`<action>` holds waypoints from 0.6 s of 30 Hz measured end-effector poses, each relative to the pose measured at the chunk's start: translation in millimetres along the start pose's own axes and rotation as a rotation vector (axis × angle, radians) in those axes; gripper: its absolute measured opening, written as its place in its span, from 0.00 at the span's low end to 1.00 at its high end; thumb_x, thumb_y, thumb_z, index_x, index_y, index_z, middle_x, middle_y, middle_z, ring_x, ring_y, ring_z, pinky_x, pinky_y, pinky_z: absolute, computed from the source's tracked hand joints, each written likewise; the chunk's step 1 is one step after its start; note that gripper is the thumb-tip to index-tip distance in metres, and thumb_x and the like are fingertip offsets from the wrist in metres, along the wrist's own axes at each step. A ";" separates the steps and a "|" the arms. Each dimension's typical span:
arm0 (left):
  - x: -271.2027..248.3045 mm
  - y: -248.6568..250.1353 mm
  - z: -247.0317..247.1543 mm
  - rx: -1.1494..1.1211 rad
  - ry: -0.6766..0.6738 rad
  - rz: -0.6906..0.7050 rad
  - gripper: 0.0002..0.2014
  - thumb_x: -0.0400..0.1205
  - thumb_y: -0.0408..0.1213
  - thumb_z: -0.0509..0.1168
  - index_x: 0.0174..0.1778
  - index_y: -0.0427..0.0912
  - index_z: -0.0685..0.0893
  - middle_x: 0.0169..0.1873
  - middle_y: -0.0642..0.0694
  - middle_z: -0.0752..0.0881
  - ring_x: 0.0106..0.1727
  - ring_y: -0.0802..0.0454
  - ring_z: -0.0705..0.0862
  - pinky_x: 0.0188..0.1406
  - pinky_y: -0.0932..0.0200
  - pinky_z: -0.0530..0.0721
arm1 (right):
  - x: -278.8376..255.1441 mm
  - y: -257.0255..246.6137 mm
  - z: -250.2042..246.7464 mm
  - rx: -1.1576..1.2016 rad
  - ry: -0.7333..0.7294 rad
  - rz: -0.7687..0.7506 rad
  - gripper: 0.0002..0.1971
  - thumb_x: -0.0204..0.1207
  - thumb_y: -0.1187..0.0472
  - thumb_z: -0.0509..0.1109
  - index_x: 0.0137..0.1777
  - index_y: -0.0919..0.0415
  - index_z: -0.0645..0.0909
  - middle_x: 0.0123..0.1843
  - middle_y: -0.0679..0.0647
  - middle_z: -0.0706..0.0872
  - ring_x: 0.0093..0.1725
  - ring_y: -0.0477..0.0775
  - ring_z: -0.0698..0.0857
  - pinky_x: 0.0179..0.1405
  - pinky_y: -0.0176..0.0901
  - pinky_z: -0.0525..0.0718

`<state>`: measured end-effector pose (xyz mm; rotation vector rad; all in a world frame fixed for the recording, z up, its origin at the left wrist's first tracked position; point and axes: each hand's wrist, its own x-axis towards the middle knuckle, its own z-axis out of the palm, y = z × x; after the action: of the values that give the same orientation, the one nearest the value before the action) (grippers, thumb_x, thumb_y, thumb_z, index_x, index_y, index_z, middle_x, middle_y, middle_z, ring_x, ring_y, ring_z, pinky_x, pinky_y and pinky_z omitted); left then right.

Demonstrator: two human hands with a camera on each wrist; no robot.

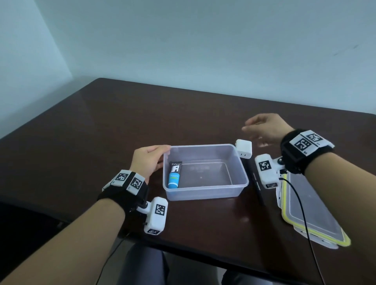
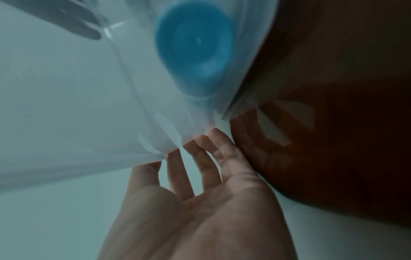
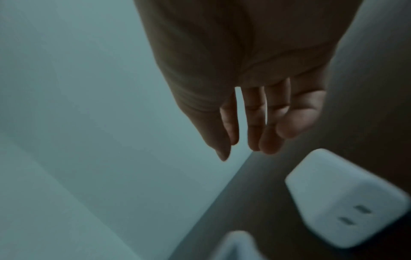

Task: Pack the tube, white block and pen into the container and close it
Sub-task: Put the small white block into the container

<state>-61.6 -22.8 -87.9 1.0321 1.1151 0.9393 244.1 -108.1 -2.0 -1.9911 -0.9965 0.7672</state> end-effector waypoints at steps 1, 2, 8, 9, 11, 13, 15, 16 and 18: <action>-0.9 -0.8 -0.2 -0.006 -0.003 0.010 0.05 0.80 0.32 0.73 0.47 0.34 0.93 0.34 0.46 0.93 0.37 0.53 0.90 0.38 0.59 0.88 | 4.0 7.2 2.0 -0.100 -0.028 0.024 0.18 0.74 0.62 0.78 0.63 0.64 0.83 0.49 0.64 0.88 0.28 0.52 0.81 0.27 0.42 0.84; -1.6 -1.9 -0.7 -0.006 -0.007 0.021 0.05 0.80 0.32 0.73 0.47 0.34 0.93 0.34 0.47 0.93 0.36 0.54 0.90 0.38 0.60 0.88 | 7.0 14.2 6.5 -0.195 -0.055 0.043 0.24 0.73 0.61 0.79 0.69 0.63 0.80 0.53 0.62 0.88 0.30 0.53 0.83 0.30 0.46 0.86; -3.8 -1.9 -0.8 -0.029 -0.046 0.016 0.06 0.81 0.33 0.73 0.49 0.34 0.93 0.43 0.41 0.94 0.44 0.52 0.92 0.44 0.60 0.90 | 16.1 43.9 29.7 -0.448 -0.117 0.020 0.39 0.67 0.54 0.82 0.79 0.59 0.74 0.61 0.57 0.83 0.43 0.62 0.89 0.26 0.46 0.89; -4.1 -1.1 -1.7 -0.038 -0.048 0.011 0.07 0.81 0.33 0.73 0.50 0.33 0.92 0.45 0.38 0.94 0.46 0.51 0.92 0.46 0.60 0.90 | 17.4 45.8 30.6 -0.449 -0.107 0.011 0.38 0.66 0.54 0.83 0.77 0.59 0.76 0.60 0.57 0.84 0.42 0.59 0.88 0.23 0.42 0.85; -4.6 0.1 -1.5 -0.054 -0.055 -0.002 0.07 0.81 0.32 0.72 0.50 0.31 0.92 0.49 0.35 0.93 0.48 0.48 0.91 0.48 0.60 0.90 | 18.8 46.6 28.0 -0.435 -0.080 0.013 0.36 0.65 0.53 0.84 0.74 0.59 0.79 0.57 0.57 0.85 0.41 0.56 0.88 0.21 0.39 0.83; -4.5 1.5 -1.1 -0.068 -0.058 -0.017 0.08 0.82 0.32 0.72 0.50 0.30 0.91 0.50 0.33 0.92 0.49 0.47 0.90 0.48 0.61 0.91 | 18.6 39.7 22.2 -0.396 -0.024 -0.002 0.36 0.65 0.53 0.84 0.74 0.60 0.80 0.57 0.58 0.87 0.38 0.55 0.88 0.22 0.40 0.84; -3.5 2.7 -1.9 -0.082 -0.065 -0.035 0.13 0.82 0.34 0.71 0.56 0.27 0.90 0.53 0.32 0.91 0.52 0.46 0.89 0.49 0.60 0.90 | 12.9 21.0 14.9 -0.333 0.033 -0.084 0.35 0.66 0.53 0.84 0.73 0.60 0.80 0.57 0.58 0.88 0.31 0.52 0.86 0.20 0.40 0.83; -2.6 2.6 -3.0 -0.094 -0.070 -0.047 0.15 0.82 0.35 0.71 0.59 0.26 0.89 0.54 0.32 0.91 0.53 0.45 0.89 0.49 0.60 0.90 | 6.9 7.5 11.3 -0.280 0.035 -0.141 0.34 0.66 0.53 0.84 0.73 0.59 0.81 0.57 0.58 0.89 0.29 0.51 0.85 0.19 0.39 0.83; -1.7 2.1 -4.9 -0.109 -0.085 -0.062 0.17 0.82 0.36 0.71 0.61 0.27 0.88 0.55 0.33 0.91 0.54 0.46 0.89 0.47 0.60 0.91 | -9.4 -22.0 7.3 -0.158 -0.014 -0.241 0.32 0.67 0.54 0.84 0.71 0.57 0.80 0.56 0.55 0.89 0.31 0.52 0.85 0.21 0.39 0.86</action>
<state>-66.8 -23.2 -86.0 0.9354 1.0093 0.8894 225.3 -104.5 14.1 -1.9517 -1.3127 0.5864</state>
